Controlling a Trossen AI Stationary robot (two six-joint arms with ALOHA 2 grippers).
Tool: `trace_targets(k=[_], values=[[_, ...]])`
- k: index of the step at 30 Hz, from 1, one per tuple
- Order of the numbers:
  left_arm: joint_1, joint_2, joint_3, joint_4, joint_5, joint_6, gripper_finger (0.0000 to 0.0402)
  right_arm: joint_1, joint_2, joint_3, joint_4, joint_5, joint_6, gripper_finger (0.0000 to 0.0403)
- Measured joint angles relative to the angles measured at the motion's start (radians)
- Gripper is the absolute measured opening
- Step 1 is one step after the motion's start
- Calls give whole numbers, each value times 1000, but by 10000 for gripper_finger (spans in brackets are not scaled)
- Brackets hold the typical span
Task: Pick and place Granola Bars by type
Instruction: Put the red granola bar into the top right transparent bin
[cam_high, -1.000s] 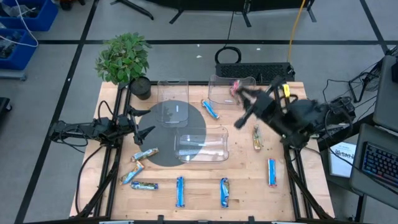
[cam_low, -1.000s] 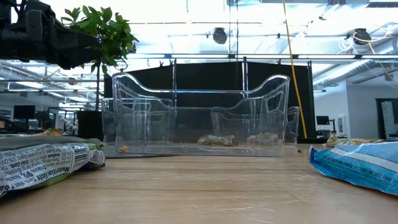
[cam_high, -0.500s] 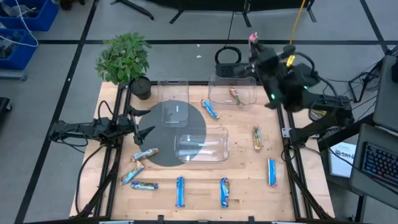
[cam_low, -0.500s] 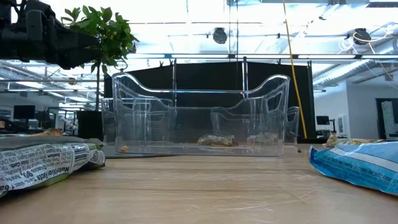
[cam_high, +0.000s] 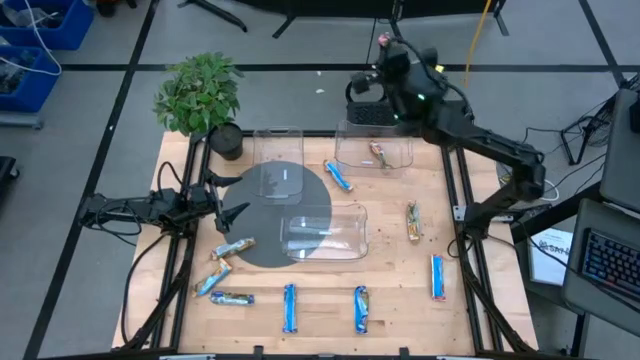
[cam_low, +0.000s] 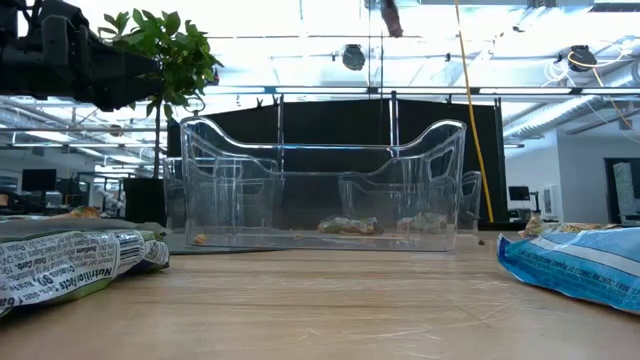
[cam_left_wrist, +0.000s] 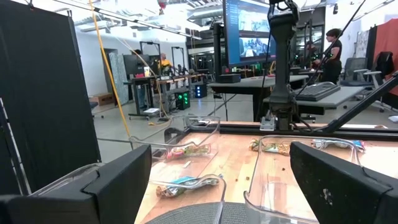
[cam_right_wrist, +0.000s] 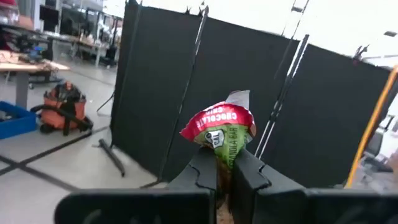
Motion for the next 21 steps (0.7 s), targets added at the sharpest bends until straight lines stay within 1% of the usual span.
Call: trace_targets(k=[5,10,13,17,21], values=[[0,0,0,0,0,0,379,-66,90,94,-181,-41,147,5],[0,0,0,0,0,0,379,-131,168,168,-387,-137,341,5],[0,0,0,0,0,0,379,-160,198,178,-465,-165,426,5],[0,0,0,0,0,0,379,-199,220,181,-562,-251,561,5],[0,0,0,0,0,0,379,-230,249,181,-704,-313,698,5]])
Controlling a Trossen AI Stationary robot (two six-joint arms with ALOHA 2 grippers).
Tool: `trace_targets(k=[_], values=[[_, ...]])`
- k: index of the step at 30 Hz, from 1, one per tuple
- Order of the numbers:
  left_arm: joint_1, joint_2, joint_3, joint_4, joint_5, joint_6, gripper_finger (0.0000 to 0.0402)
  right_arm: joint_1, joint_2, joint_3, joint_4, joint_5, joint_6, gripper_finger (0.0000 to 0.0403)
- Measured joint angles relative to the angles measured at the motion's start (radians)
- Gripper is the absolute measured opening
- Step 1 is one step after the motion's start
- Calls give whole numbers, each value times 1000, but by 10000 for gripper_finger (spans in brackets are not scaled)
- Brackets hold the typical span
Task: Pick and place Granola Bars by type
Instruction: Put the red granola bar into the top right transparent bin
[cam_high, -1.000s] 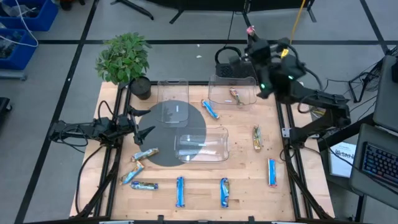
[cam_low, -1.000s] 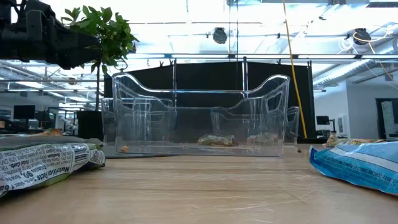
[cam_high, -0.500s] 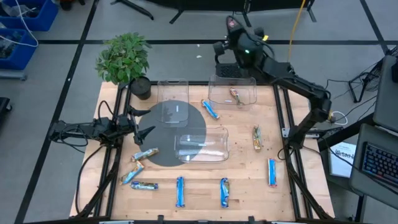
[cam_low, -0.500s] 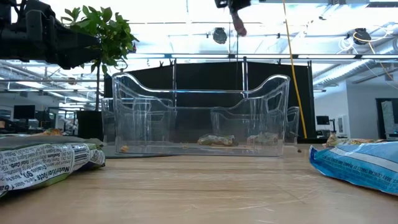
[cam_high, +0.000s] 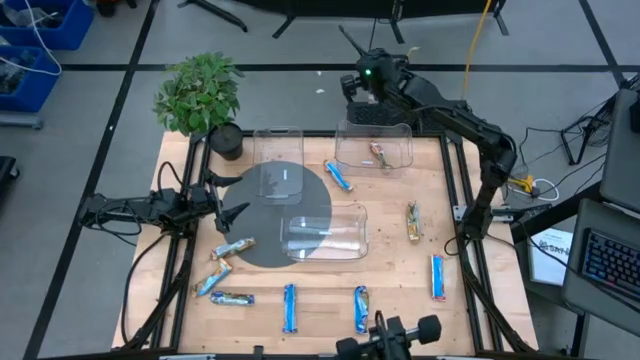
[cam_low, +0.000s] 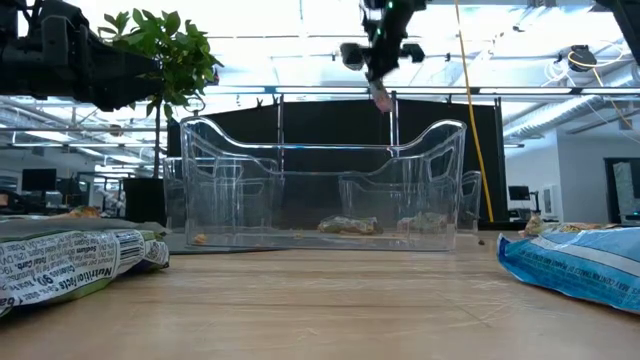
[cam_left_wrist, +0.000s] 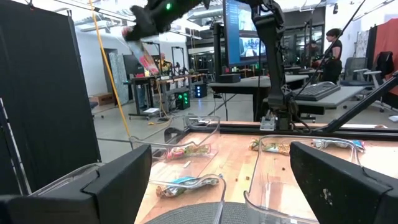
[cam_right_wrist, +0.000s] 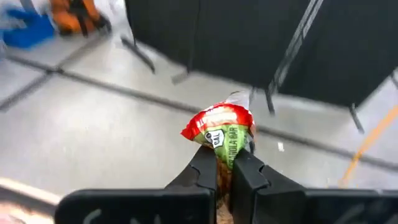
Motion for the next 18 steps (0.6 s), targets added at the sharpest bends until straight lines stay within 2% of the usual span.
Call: trace_targets(k=[12,18], values=[[0,0,0,0,0,0,379,-34,92,0,-243,-162,237,5],[0,0,0,0,0,0,379,-36,129,-37,-309,-217,282,5]])
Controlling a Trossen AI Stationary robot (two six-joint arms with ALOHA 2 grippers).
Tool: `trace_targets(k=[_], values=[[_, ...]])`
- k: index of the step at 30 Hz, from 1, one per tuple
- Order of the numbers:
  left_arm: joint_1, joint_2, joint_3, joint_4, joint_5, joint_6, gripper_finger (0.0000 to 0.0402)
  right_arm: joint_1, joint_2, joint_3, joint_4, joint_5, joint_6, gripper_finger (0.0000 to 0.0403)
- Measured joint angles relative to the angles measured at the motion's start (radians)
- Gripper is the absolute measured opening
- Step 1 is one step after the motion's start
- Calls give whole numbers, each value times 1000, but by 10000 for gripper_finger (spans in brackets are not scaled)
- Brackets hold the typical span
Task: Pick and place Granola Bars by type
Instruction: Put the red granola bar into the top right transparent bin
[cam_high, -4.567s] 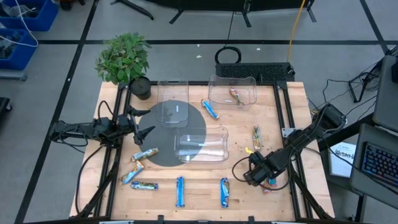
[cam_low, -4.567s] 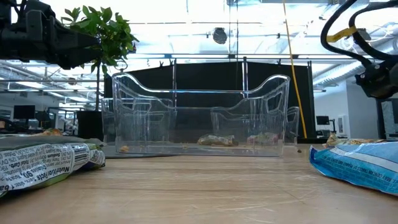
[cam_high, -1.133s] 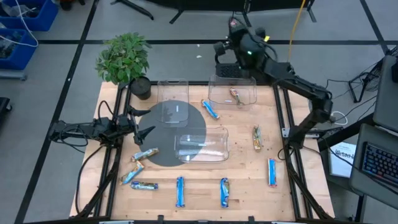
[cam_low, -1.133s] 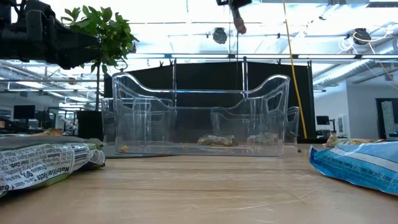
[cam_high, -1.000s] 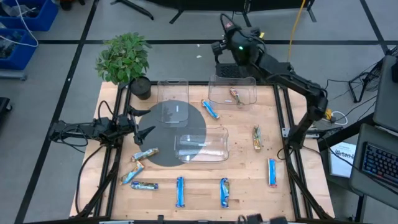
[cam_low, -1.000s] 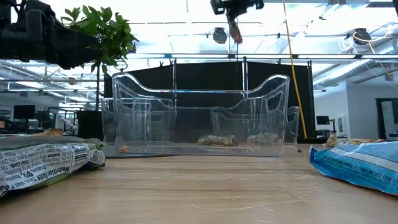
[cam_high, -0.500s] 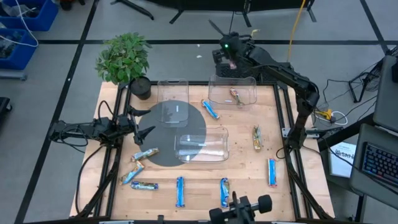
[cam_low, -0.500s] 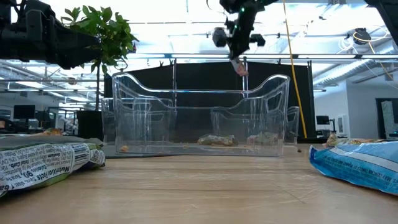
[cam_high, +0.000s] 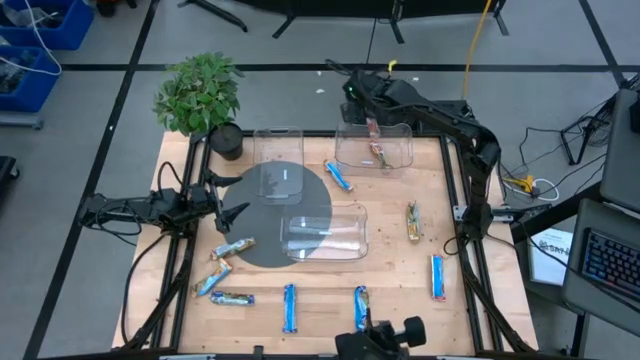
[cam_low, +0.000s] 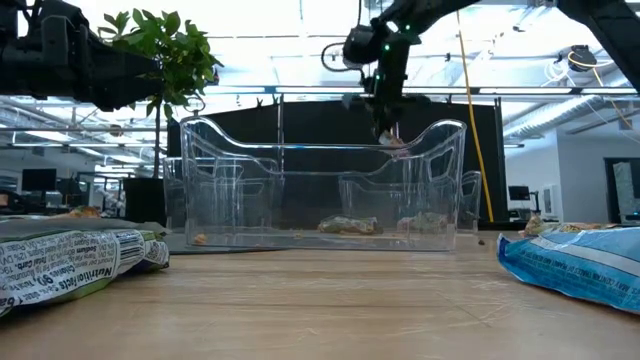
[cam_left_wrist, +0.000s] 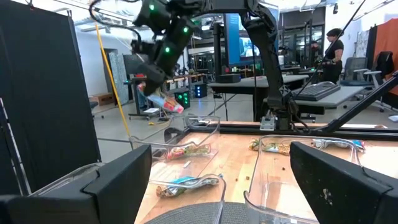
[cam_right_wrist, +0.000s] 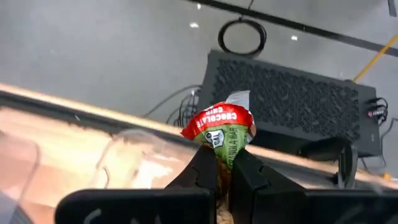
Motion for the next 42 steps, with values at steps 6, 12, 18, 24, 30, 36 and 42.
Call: trace_targets(k=[6,12,18,24,30,36,42], values=[[0,0,0,0,0,0,379,-2,-1,-103,-1,-87,70,5],[0,0,0,0,0,0,379,-8,-1,-207,36,-166,89,5],[0,0,0,0,0,0,379,-28,11,-244,100,-204,62,5],[0,0,0,0,0,0,379,-40,52,-243,90,-233,41,5],[0,0,0,0,0,0,379,-40,88,-242,79,-257,30,5],[0,0,0,0,0,0,379,-41,141,-242,71,-287,10,5],[0,0,0,0,0,0,379,-44,192,-242,73,-305,-23,5]])
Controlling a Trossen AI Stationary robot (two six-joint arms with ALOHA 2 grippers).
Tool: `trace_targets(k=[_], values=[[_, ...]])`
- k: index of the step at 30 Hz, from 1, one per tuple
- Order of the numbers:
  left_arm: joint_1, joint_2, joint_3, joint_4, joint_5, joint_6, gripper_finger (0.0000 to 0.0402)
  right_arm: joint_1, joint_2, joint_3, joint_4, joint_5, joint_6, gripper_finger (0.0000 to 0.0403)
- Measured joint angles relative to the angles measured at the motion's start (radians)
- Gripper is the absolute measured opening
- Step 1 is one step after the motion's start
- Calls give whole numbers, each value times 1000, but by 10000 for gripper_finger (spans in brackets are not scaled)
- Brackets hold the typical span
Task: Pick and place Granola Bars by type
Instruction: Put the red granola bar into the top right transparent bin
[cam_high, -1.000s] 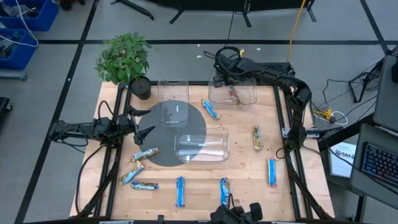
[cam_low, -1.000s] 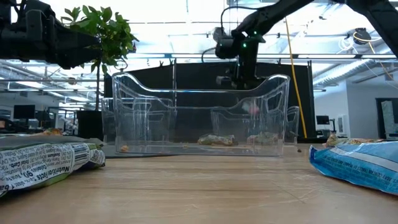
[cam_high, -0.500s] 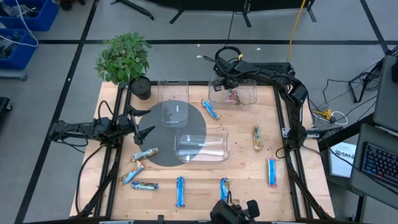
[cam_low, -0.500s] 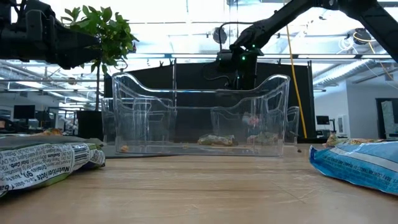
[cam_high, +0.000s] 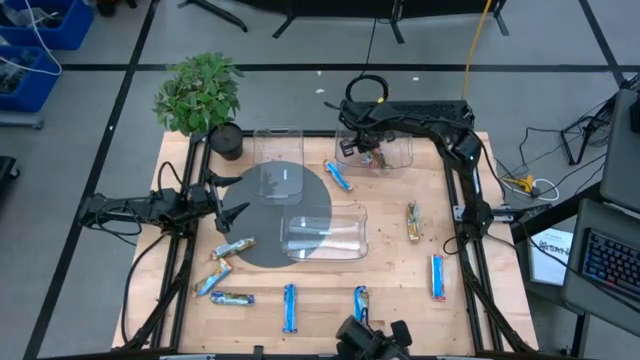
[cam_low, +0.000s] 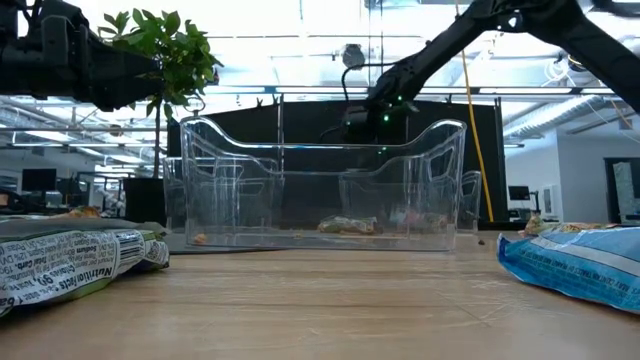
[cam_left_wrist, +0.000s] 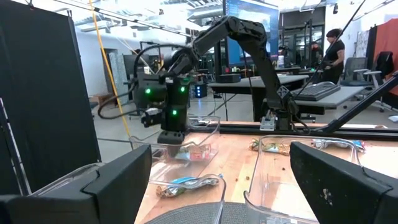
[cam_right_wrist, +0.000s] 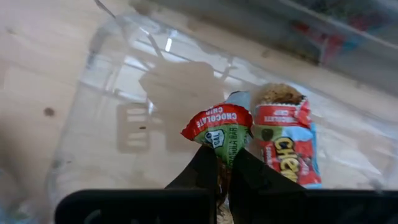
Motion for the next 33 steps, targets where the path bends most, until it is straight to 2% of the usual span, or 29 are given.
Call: trace_targets(k=[7,14,33], values=[[0,0,0,0,0,0,379,-3,6,1,1,24,-28,9],[0,0,0,0,0,0,379,-6,6,1,-10,-2,-48,76],[0,0,0,0,0,0,379,-8,6,1,29,-26,-44,222]])
